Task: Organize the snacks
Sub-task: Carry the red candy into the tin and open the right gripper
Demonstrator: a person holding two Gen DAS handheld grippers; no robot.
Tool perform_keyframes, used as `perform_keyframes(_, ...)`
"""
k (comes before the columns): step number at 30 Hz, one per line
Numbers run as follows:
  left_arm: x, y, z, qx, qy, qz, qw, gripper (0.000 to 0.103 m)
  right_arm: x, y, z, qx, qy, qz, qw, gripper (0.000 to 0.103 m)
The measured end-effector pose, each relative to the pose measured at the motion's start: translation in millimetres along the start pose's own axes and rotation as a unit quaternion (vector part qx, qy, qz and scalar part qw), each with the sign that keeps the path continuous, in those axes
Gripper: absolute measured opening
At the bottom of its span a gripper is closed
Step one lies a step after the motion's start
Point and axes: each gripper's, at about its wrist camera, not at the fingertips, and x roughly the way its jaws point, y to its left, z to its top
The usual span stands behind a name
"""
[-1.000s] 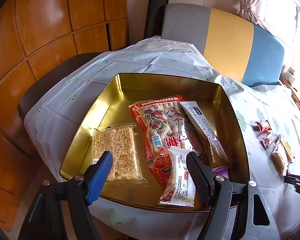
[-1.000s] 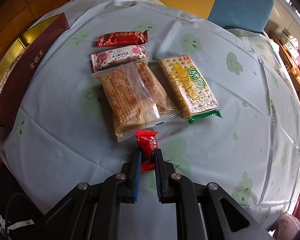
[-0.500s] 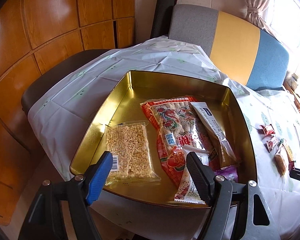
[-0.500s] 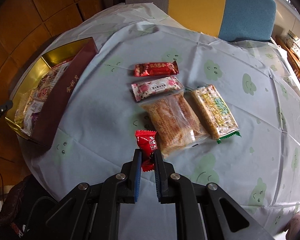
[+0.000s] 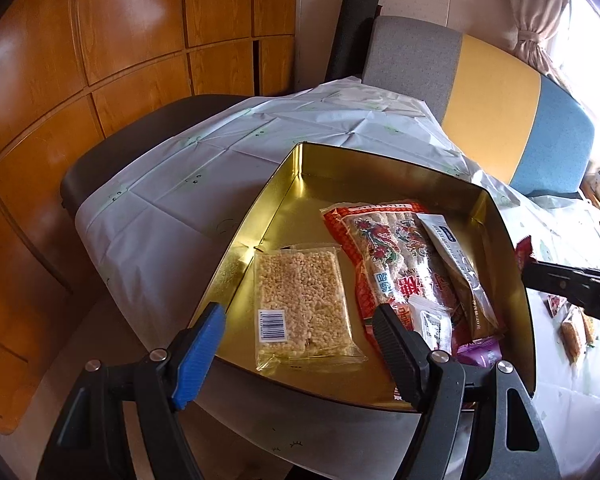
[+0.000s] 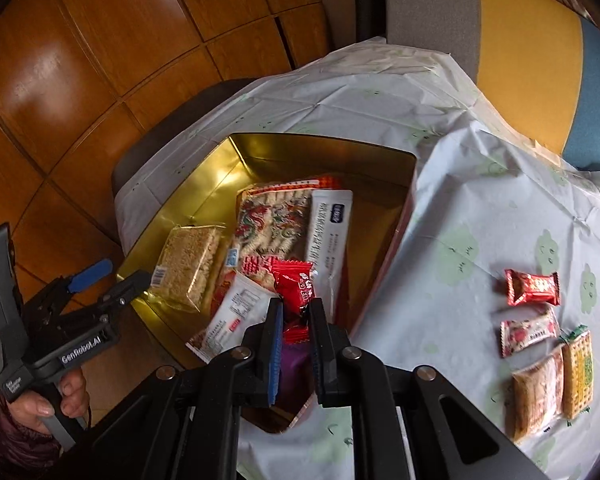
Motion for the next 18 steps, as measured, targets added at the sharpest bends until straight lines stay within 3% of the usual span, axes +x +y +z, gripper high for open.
perform_keyframes(4,0.6,3.7,-0.3,-0.004,-0.001,0.002,1.0,0.076,25.1,12.5,15.6,0.006,0.002,-0.002,1.0,0.013)
perform_keyframes(6,0.4,4.2,-0.2,-0.004,-0.001,0.003,1.0,0.076,34.9,15.1,19.0,0.007,0.001,-0.006,1.0,0.028)
perform_keyframes(8,-0.4,5.0,-0.4,-0.002,-0.004,0.005,1.0,0.076,44.9,15.8,20.5,0.009,0.001,-0.008,1.0,0.034)
perform_keyframes(18,-5.7,0.4,-1.3,0.011,-0.016,0.014,0.9997,0.076,28.4,13.8,-3.7,0.007,-0.017,-0.023,1.0,0.036)
